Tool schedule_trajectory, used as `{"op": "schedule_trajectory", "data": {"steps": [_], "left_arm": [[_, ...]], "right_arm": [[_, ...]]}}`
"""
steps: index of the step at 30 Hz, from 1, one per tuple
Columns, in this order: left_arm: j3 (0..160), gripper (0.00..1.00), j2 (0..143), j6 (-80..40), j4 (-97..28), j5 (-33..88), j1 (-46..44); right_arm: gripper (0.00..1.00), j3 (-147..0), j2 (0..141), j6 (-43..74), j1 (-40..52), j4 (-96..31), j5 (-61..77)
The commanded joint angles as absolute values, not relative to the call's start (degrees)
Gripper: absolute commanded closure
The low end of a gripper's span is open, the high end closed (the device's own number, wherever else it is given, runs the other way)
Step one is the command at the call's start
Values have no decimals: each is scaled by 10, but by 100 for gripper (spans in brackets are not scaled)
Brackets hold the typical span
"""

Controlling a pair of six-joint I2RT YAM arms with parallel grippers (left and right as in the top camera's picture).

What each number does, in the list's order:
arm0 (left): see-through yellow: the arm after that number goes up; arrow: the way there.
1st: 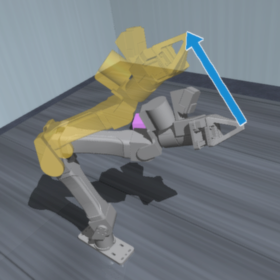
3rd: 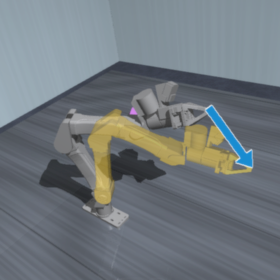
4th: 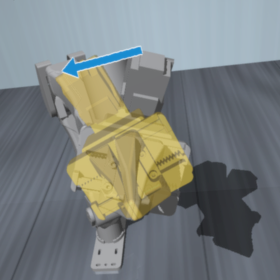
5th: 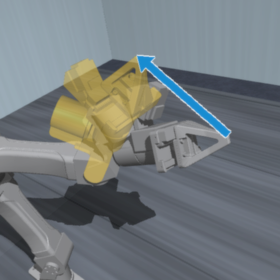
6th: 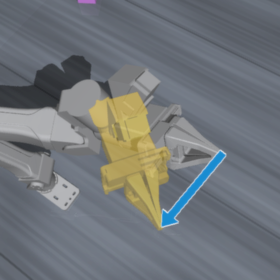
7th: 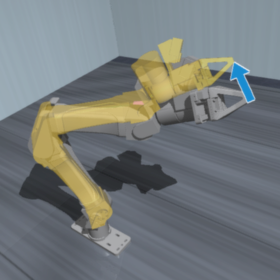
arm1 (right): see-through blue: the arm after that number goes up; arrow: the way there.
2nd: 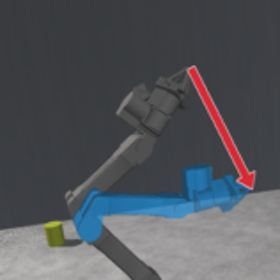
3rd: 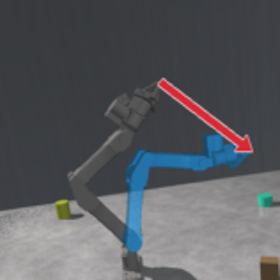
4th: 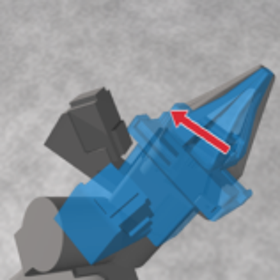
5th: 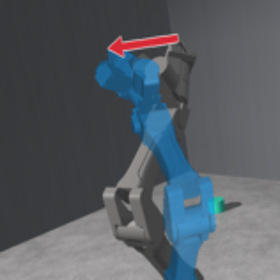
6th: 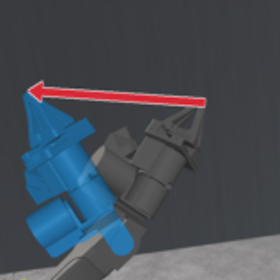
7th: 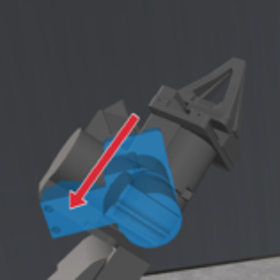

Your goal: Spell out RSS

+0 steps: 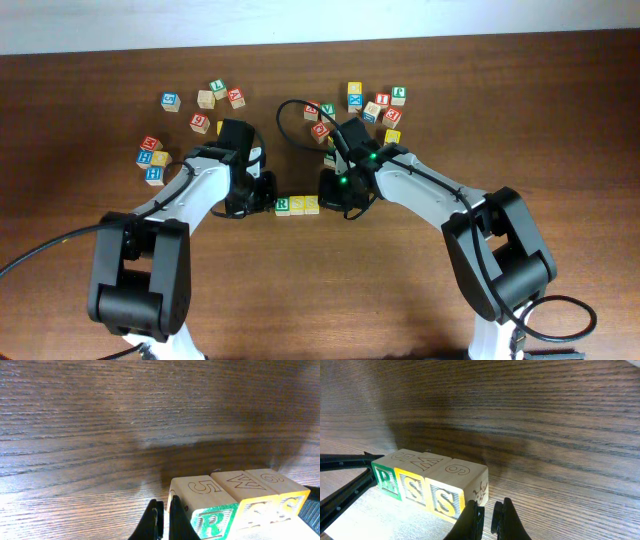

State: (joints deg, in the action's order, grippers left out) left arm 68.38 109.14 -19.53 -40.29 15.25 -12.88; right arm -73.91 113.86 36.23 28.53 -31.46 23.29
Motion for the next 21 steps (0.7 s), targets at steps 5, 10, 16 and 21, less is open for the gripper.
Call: {"op": "schedule_trajectory", "data": {"steps": [5, 10, 16, 21], "left_arm": [[691, 100, 1099, -200, -399, 165, -130], [692, 98, 1099, -200, -408, 129, -129], [724, 96, 1099, -200, -453, 60, -121], [740, 94, 1099, -198, -495, 59, -103]], "right_arm": [[96, -735, 1149, 365, 293, -314, 233], [96, -743, 1148, 362, 279, -339, 196], [96, -782, 1148, 315, 239, -428, 176], [96, -792, 1148, 264, 230, -505, 201]]}}
